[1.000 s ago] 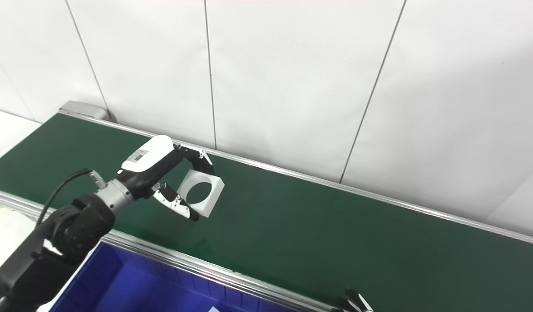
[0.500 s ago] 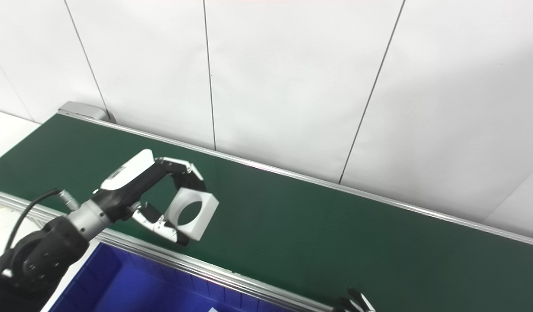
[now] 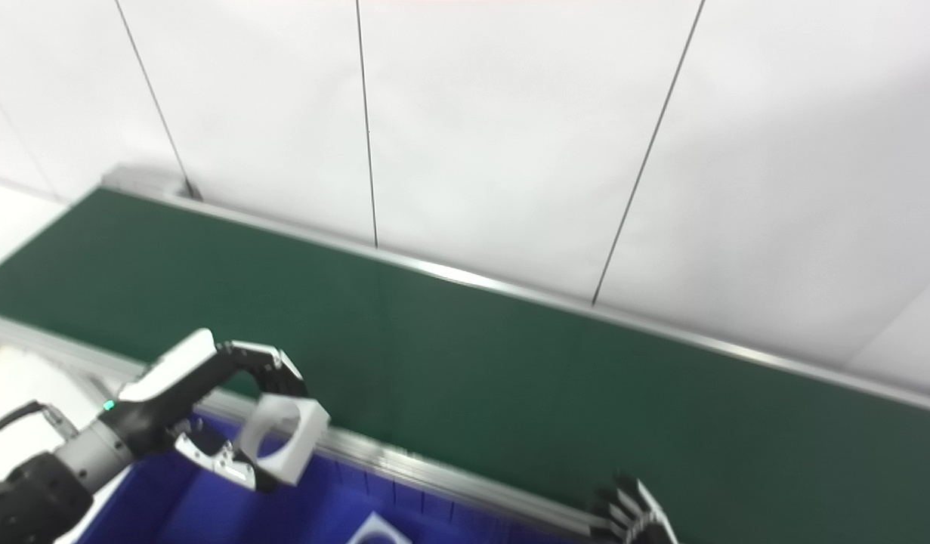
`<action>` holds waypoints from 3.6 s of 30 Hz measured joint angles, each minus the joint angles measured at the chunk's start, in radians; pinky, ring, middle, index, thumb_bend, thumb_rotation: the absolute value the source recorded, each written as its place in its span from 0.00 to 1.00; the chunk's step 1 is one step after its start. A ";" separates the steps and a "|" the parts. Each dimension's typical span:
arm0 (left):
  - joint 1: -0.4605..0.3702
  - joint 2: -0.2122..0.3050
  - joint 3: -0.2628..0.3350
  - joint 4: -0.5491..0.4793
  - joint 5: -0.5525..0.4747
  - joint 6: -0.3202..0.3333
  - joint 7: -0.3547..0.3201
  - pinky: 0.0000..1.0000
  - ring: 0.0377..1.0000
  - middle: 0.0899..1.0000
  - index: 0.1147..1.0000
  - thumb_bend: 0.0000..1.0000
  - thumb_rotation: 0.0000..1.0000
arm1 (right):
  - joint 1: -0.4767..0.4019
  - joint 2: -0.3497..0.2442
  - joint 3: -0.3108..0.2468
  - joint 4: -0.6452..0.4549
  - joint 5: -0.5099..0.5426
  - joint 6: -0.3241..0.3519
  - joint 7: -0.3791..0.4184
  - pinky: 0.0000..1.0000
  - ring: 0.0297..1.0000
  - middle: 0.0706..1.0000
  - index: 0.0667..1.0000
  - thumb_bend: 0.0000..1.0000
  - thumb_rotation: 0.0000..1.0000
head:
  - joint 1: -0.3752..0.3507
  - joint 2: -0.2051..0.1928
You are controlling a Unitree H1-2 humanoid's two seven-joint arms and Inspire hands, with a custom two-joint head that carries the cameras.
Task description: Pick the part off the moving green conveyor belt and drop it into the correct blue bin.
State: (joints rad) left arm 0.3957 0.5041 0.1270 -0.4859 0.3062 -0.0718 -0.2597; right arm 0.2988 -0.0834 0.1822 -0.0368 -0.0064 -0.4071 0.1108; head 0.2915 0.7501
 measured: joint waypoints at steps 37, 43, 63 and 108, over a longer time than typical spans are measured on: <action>0.014 -0.092 -0.103 0.308 0.111 -0.028 0.044 0.35 0.38 0.39 0.46 0.52 0.00 | -0.016 -0.027 -0.046 -0.083 0.053 0.078 0.032 0.62 0.69 0.73 0.82 0.72 0.54 | 0.061 0.104; 0.012 -0.099 -0.123 0.369 0.140 -0.040 0.074 0.35 0.37 0.39 0.46 0.52 0.00 | -0.017 -0.027 -0.048 -0.089 0.051 0.079 0.032 0.62 0.69 0.73 0.82 0.72 0.55 | 0.064 0.109; 0.013 -0.099 -0.134 0.383 0.164 -0.039 0.092 0.49 0.53 0.44 0.44 0.52 0.00 | -0.018 -0.027 -0.052 -0.095 0.053 0.079 0.035 0.62 0.69 0.73 0.82 0.72 0.56 | 0.063 0.110; -0.122 -0.254 -0.259 0.054 -0.234 -0.099 0.008 0.81 0.84 0.86 0.91 0.95 0.92 | -0.017 -0.020 -0.047 -0.040 0.017 0.077 0.035 0.62 0.69 0.75 0.83 0.72 0.53 | -0.101 0.012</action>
State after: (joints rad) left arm 0.2739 0.2506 -0.1321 -0.4323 0.0725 -0.1704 -0.2521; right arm 0.2816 -0.1030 0.1356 -0.0763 0.0108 -0.3305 0.1463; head 0.1902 0.7624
